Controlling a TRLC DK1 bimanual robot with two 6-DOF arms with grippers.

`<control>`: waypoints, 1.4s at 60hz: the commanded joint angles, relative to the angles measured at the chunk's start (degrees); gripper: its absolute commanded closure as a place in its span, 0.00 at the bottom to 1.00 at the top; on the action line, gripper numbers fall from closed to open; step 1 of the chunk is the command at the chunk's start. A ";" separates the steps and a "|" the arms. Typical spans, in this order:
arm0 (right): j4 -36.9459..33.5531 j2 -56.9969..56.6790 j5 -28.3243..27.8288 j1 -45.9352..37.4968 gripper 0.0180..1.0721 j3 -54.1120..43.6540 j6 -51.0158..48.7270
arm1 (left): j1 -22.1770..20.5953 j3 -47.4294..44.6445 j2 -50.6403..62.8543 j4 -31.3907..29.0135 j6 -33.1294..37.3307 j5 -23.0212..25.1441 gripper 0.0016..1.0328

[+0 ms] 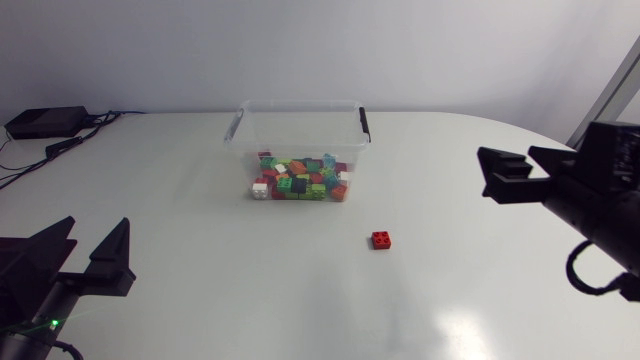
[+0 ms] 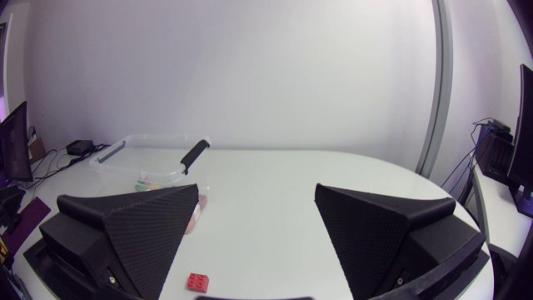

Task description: Place the duplo bricks in the container

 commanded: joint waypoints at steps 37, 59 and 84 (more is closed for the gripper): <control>-44.58 47.98 -13.66 8.88 0.05 39.56 4.06 | -0.31 -1.19 -0.50 0.82 0.27 -0.54 0.04; -53.98 65.03 -6.54 12.13 0.05 49.84 6.96 | -0.31 -1.19 -0.50 0.74 0.27 -0.54 0.04; -53.63 72.59 -2.76 13.89 0.11 51.95 9.59 | -0.31 -1.19 -0.50 0.82 0.27 -0.54 0.04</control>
